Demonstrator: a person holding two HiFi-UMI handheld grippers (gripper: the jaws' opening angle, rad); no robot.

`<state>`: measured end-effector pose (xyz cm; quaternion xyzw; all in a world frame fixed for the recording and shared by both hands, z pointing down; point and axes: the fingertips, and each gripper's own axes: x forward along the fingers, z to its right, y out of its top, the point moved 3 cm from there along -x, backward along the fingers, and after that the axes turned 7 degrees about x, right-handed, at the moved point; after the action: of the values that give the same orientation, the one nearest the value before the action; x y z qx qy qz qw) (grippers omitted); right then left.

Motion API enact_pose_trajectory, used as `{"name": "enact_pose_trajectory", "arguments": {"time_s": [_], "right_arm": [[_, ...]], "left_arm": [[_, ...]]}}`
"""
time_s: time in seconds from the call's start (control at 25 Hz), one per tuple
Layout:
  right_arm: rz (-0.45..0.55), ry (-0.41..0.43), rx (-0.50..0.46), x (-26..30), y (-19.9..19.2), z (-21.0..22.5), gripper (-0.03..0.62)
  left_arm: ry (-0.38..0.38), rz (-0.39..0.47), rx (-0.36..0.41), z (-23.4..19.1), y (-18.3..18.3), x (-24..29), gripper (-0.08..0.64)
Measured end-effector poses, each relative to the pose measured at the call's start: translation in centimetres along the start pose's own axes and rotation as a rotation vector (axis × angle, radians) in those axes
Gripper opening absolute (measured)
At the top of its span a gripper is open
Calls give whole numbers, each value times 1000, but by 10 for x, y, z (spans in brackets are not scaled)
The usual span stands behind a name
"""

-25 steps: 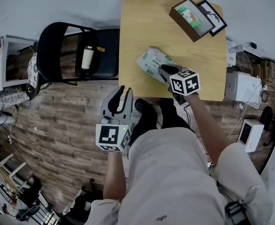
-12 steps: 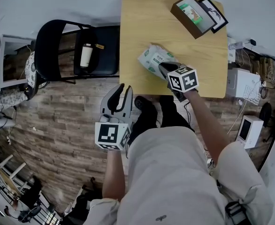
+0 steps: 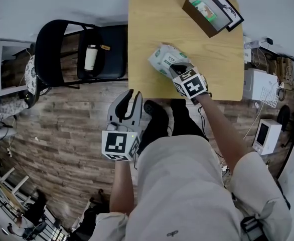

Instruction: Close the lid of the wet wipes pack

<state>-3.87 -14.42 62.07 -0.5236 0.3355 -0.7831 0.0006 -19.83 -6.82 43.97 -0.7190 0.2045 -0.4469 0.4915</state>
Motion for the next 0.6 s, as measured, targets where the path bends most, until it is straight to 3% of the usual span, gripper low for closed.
{"name": "enact_pose_trajectory", "arguments": {"time_s": [0.28,0.6], "right_arm": [[-70,-84,-144,8,0,-5,14],[-77,-108,-161,12,-2,-4,12]], "left_arm": [[-22,-11,-2,-3,-8,3,72],[-39,-13,-2,1,-11,2,72]]}}
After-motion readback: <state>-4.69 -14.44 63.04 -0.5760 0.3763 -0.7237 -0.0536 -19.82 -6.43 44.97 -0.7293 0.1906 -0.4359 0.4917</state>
